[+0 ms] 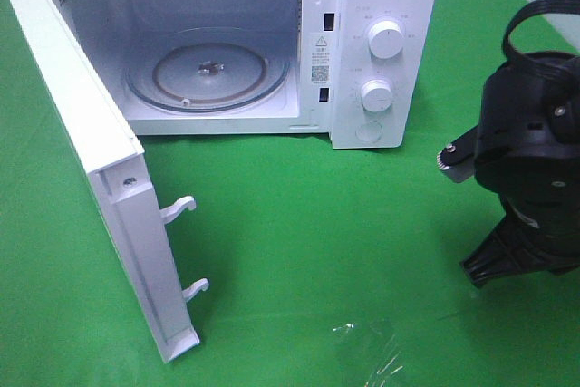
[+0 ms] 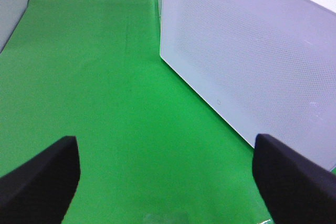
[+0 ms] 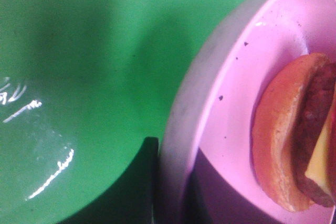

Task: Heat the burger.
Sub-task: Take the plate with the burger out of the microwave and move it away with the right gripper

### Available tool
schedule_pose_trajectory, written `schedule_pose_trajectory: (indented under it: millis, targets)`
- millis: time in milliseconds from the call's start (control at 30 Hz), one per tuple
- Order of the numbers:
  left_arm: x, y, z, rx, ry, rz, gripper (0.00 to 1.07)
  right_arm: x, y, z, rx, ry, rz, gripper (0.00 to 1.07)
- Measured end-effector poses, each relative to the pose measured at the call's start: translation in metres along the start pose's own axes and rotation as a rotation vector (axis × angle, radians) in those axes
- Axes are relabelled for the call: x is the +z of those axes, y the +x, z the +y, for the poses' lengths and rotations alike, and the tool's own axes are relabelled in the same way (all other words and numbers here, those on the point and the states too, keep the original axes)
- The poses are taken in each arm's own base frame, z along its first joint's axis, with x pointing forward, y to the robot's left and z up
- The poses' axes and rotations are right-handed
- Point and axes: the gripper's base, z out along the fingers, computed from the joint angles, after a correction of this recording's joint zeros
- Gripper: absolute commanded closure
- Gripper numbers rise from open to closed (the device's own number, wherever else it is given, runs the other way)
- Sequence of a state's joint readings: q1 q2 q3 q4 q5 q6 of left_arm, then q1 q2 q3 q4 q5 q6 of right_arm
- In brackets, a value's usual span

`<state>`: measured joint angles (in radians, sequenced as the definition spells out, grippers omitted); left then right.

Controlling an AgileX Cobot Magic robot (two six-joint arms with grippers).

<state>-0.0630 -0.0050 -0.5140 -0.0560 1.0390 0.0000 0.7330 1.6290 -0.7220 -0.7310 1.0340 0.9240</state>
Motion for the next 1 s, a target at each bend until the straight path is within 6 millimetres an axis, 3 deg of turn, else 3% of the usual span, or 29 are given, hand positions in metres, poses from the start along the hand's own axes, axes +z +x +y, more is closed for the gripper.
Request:
schedule_pose_trajectory:
  millis: [1000]
  targets:
    - [0.000, 0.000, 0.000, 0.000, 0.000, 0.000, 0.25, 0.049, -0.017, 0.049, 0.058, -0.002, -0.036, 1.03]
